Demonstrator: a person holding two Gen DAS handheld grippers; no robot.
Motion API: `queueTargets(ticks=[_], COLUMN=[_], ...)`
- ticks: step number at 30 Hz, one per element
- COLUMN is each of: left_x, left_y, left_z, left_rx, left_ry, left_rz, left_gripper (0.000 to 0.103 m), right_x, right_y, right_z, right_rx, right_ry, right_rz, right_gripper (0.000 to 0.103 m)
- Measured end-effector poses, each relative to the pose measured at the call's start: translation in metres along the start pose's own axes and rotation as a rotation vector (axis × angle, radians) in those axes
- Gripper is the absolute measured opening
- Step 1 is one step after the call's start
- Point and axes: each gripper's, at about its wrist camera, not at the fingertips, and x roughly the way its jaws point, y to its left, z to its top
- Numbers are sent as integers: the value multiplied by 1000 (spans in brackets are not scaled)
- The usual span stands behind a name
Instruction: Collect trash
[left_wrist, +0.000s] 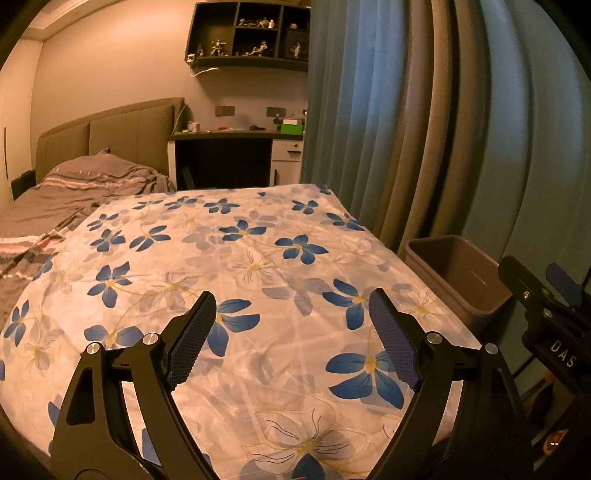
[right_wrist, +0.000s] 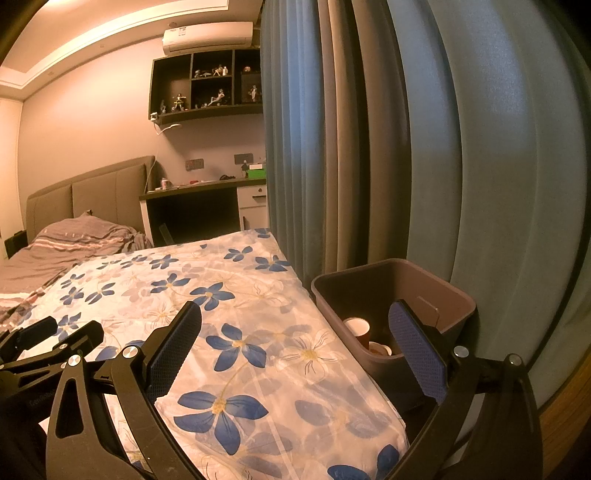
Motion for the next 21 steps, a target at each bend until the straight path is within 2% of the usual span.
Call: queueTargets(ticks=[21], left_x=[0], left_y=[0], left_z=[1], left_rx=[-1], left_ry=[1], left_rz=[1], left_gripper=[83], right_x=[0], right_y=[-1], right_z=[0], right_rx=[2], right_ry=[2], right_rz=[1], right_gripper=[97])
